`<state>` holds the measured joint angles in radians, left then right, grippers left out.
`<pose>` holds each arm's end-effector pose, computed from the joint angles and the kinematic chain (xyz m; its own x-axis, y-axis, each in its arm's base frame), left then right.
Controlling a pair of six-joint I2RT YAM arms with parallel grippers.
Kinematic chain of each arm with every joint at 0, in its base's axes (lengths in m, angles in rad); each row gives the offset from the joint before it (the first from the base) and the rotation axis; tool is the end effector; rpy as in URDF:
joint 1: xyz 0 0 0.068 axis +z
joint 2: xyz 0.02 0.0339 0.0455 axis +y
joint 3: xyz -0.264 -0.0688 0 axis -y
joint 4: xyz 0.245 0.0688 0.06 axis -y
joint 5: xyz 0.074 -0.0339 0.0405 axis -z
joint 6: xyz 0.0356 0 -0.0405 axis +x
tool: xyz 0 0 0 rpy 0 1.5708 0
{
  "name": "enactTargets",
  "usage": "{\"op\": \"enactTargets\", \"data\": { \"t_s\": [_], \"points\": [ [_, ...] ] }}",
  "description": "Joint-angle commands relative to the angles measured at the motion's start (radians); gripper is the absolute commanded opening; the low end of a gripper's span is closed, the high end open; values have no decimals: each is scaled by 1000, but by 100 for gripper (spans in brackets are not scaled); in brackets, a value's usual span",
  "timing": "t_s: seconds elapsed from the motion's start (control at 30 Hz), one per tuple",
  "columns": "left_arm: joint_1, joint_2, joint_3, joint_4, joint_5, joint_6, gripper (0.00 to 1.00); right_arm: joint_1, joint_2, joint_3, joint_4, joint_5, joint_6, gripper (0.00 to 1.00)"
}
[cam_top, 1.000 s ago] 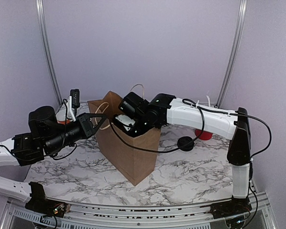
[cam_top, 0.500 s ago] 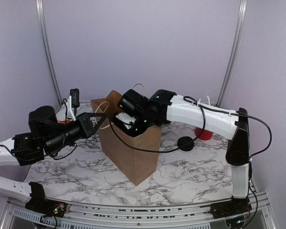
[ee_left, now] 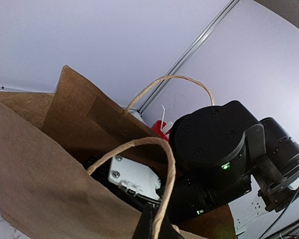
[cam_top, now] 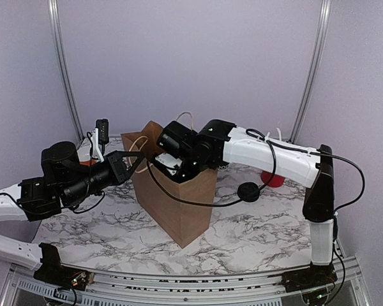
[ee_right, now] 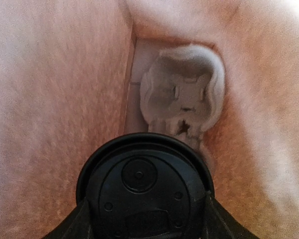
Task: Pack the takeout coffee
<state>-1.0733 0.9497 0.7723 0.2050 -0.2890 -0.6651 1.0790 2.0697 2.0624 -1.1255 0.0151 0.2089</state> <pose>0.1169 -0.1939 0.3470 -0.4256 -0.4559 -0.7817 0.5639 0.5420 -0.6231 0.2074 0.3860 0.3043 -0.6005 -0.6818 -0.4177 -0.7706 0.6330 0.0746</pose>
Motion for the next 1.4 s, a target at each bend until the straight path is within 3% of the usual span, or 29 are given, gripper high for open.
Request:
{"op": "enactTargets", "data": {
  "t_s": [0.0,1.37],
  "points": [
    [-2,6,34,19,-6,13,0,12,-33,-66,-1,-9,-3,52],
    [-2,14,48,-6,9,0,0,12,-35,-308,151,-44,27,51]
  ]
}}
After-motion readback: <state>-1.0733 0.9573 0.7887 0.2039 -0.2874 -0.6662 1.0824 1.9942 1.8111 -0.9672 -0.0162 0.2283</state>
